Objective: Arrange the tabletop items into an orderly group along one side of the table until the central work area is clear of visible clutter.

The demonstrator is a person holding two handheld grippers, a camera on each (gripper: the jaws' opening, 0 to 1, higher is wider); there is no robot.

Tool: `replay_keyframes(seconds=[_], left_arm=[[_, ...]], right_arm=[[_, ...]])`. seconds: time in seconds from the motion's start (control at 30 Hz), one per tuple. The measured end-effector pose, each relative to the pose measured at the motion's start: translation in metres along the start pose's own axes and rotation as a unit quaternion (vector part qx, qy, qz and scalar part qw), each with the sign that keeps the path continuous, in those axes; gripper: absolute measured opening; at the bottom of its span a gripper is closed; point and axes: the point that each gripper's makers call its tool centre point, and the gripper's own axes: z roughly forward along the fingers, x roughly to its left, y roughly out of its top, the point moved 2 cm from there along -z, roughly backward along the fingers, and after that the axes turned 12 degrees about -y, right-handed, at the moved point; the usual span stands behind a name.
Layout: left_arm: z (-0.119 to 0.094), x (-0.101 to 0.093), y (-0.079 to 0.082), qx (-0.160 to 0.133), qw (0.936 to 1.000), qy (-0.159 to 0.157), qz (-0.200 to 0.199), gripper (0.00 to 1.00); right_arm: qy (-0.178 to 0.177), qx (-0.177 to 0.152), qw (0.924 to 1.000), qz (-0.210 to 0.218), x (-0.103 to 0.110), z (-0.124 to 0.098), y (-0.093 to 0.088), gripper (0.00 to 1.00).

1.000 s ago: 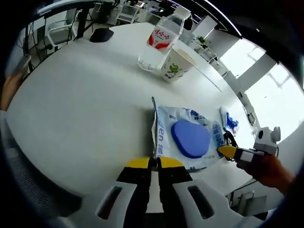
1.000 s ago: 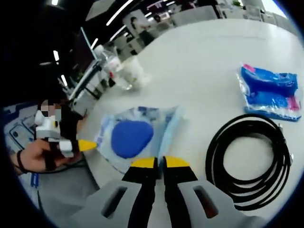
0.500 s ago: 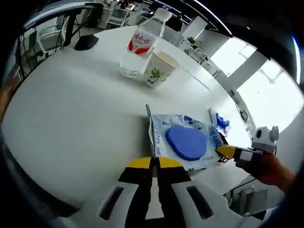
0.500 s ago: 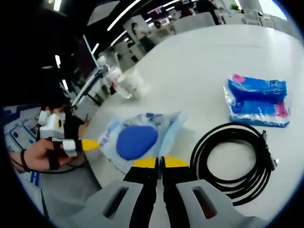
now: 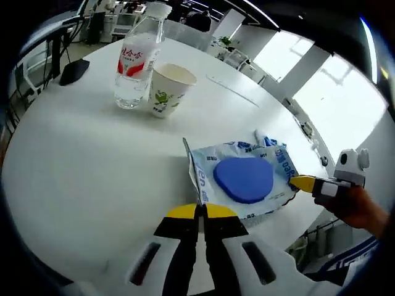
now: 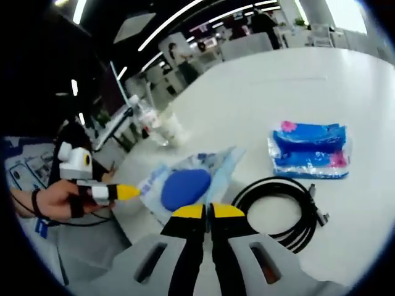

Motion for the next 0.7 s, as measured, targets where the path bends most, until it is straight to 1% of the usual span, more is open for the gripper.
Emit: replay_keyframes(seconds=[0.2, 0.3, 0.43, 0.6, 0.7], left_arm=[[0.010, -0.005, 0.004, 0.006, 0.9999, -0.009, 0.006, 0.00], [0.016, -0.007, 0.011, 0.003, 0.9999, -0.012, 0.005, 0.00], [0.019, -0.010, 0.016, 0.002, 0.9999, -0.015, 0.006, 0.00], [0.025, -0.011, 0.023, 0.001, 0.9999, -0.015, 0.007, 0.00], [0.027, -0.011, 0.027, -0.002, 0.9999, -0.014, 0.005, 0.00]], right_arm=[[-0.012, -0.014, 0.9997, 0.017, -0.009, -0.008, 0.001, 0.01], [-0.015, -0.015, 0.9996, 0.020, -0.012, -0.008, 0.002, 0.01], [-0.017, -0.016, 0.9995, 0.020, -0.014, -0.008, 0.005, 0.01], [-0.020, -0.016, 0.9994, 0.023, -0.018, -0.004, 0.009, 0.01], [-0.020, -0.017, 0.9995, 0.020, -0.018, -0.001, 0.014, 0.01]])
